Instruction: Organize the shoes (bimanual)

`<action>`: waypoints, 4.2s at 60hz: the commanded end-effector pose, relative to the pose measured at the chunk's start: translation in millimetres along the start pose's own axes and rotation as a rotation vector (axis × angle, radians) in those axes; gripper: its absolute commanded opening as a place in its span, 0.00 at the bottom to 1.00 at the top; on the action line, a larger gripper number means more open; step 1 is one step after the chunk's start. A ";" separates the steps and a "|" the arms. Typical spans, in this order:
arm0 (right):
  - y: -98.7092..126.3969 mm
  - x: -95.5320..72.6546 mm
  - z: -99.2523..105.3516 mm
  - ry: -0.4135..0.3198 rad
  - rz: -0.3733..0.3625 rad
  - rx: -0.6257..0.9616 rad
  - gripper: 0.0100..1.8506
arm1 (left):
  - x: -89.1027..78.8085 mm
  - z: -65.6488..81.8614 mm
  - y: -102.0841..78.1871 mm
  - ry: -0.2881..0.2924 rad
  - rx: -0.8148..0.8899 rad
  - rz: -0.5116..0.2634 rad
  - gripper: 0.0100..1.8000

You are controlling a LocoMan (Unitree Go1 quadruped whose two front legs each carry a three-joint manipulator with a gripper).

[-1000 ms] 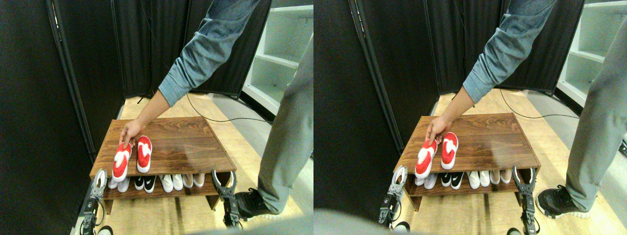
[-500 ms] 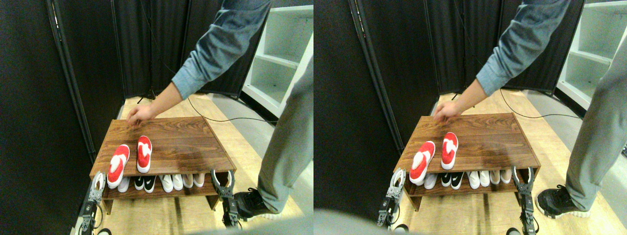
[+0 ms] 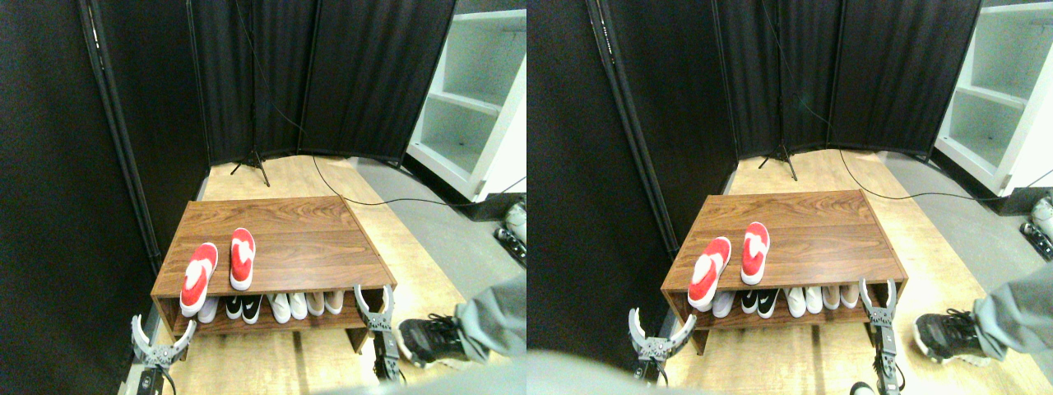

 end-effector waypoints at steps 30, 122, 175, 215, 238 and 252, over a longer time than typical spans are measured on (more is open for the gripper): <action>9.5 3.6 -0.9 -0.009 0.039 0.011 0.22 | 57.7 -31.2 53.4 0.055 -0.133 0.069 0.93; 13.1 -2.4 -0.1 -0.015 0.053 -0.004 0.21 | 60.6 6.0 45.2 0.066 -0.138 0.026 0.81; 11.1 6.0 -3.0 -0.018 0.045 -0.027 0.22 | 148.6 67.9 50.6 -0.139 0.171 -0.048 0.00; 8.9 4.7 0.6 -0.050 0.049 -0.015 0.22 | 172.3 20.8 54.6 0.012 0.175 0.012 0.00; 7.3 8.1 0.3 -0.048 0.047 0.001 0.21 | 162.2 -11.0 34.3 0.036 0.100 0.066 0.00; 8.3 8.8 1.4 -0.061 0.044 0.018 0.22 | 163.8 -29.1 31.9 0.028 0.115 0.080 0.00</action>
